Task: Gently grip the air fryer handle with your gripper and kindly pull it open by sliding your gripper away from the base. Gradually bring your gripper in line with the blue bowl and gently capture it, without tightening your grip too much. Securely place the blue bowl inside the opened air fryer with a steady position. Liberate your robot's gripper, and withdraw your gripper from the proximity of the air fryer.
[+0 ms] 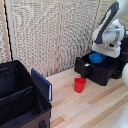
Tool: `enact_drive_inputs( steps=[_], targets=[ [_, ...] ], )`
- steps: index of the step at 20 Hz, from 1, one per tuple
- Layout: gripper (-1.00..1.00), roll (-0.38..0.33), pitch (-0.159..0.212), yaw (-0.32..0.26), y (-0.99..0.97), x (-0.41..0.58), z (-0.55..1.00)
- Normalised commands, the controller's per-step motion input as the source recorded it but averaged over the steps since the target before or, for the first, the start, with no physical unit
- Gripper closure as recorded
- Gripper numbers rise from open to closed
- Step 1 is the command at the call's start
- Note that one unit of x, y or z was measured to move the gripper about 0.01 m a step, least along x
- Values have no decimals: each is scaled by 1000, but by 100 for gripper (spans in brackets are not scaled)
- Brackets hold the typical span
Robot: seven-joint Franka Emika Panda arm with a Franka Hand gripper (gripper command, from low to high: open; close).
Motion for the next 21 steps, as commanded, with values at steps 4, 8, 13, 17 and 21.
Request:
enact_drive_inputs(
  steps=[4,8,13,17,21],
  targets=[
    [100,-40,31,-40,121,352,-199],
    [-100,-13,38,-43,0,182,-21],
    [-100,9,84,-8,-32,85,477],
    [-100,50,2,37,-66,123,955],
    [-100,9,0,34,0,191,964]
  ],
)
